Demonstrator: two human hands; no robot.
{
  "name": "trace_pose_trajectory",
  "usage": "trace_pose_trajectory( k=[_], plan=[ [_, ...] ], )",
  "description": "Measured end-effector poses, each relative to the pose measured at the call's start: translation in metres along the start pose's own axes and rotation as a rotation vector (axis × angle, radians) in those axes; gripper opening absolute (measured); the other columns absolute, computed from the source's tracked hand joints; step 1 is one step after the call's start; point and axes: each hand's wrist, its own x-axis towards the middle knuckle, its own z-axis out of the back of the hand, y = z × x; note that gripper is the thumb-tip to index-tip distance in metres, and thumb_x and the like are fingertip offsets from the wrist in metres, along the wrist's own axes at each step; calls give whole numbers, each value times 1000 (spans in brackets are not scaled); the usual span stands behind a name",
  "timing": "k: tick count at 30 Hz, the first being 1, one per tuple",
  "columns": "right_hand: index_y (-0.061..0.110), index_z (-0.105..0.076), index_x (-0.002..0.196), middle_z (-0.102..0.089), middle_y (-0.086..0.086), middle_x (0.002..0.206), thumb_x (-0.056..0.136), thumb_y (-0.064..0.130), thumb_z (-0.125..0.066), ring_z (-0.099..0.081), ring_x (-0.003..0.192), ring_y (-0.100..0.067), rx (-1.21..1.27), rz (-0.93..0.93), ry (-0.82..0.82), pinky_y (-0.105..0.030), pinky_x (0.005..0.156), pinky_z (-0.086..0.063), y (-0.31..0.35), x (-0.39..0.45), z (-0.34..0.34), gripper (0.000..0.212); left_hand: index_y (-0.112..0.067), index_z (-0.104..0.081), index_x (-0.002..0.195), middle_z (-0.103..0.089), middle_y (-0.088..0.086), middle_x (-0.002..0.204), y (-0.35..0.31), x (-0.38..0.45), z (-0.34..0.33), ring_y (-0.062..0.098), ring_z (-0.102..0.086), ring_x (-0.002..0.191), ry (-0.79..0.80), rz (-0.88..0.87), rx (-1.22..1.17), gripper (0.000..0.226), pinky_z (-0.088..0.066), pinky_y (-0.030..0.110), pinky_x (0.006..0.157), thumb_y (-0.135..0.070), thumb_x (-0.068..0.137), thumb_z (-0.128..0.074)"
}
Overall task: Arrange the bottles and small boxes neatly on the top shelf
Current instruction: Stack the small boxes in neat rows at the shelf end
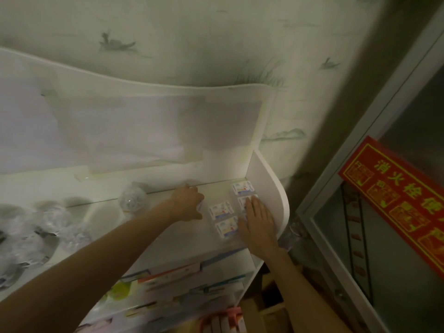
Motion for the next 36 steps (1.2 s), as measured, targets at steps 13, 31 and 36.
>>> trace_pose_trajectory(
  k=[13, 31, 36],
  plan=[
    [10, -10, 157, -10, -9, 165, 89, 63, -4, -9, 152, -22, 53, 2, 5, -32, 121, 1, 0, -1, 4, 87, -12, -34, 148, -34, 10, 155, -3, -2, 1, 30, -39, 137, -99, 208, -344, 72, -39, 38, 105, -40, 88, -62],
    [11, -18, 157, -16, -10, 164, 94, 59, -12, -15, 151, -24, -11, 11, 12, -32, 119, 2, -1, 1, 1, 79, -13, 1, 158, 20, 7, 163, -34, 11, 9, 27, 9, 152, 193, 70, -316, 126, -11, 46, 122, -92, 69, -42],
    [10, -15, 157, -13, -11, 164, 92, 60, -5, -12, 151, -25, -22, 24, 12, -31, 117, 6, -1, 0, 2, 82, -10, 21, 154, 27, 9, 161, -52, -5, 7, 29, 20, 149, 289, -18, -103, 145, -3, 49, 122, -95, 59, -50]
  ],
)
